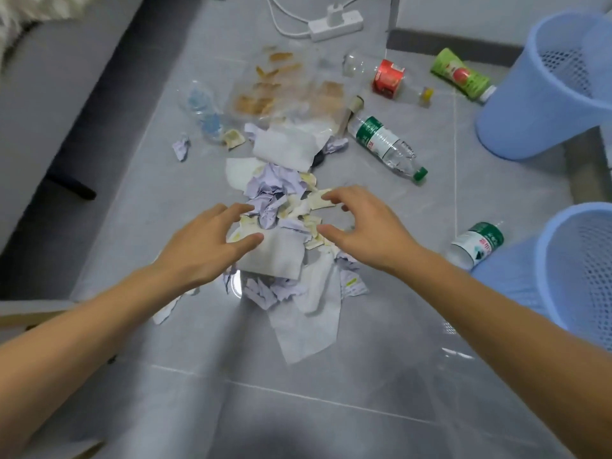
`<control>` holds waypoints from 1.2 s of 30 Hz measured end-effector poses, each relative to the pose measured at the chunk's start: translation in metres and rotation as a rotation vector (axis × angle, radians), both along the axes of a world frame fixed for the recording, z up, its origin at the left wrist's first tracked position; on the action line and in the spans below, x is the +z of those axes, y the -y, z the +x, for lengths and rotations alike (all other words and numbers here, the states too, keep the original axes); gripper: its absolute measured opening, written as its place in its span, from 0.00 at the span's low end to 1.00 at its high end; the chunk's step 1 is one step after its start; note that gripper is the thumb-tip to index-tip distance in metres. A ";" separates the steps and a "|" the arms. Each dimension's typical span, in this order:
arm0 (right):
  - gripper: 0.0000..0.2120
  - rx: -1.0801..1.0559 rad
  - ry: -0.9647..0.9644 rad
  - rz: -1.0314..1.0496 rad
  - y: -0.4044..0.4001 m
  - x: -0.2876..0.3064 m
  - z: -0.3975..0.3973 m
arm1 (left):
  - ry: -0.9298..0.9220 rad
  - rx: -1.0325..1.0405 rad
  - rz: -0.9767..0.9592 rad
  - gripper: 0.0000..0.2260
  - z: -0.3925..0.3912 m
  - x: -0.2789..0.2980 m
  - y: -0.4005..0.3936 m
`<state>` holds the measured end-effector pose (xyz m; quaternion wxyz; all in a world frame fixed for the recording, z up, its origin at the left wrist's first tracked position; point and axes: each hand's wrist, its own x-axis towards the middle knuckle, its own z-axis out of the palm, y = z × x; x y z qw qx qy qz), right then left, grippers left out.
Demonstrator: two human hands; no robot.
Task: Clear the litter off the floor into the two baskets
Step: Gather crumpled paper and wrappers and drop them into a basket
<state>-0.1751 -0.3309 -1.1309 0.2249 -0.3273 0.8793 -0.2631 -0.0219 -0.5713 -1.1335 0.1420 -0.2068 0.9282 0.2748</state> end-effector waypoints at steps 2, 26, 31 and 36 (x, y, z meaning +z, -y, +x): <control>0.22 -0.030 -0.011 -0.031 0.009 -0.019 -0.003 | -0.012 -0.006 -0.014 0.27 0.004 -0.019 0.008; 0.24 0.363 -0.174 0.089 0.178 -0.123 0.125 | 0.167 0.250 -0.223 0.32 0.118 -0.115 0.081; 0.19 0.402 -0.260 0.194 0.182 -0.139 0.129 | 0.148 0.195 -0.235 0.26 0.114 -0.125 0.079; 0.19 0.432 -0.313 0.205 0.182 -0.146 0.133 | 0.086 0.157 -0.225 0.14 0.119 -0.139 0.077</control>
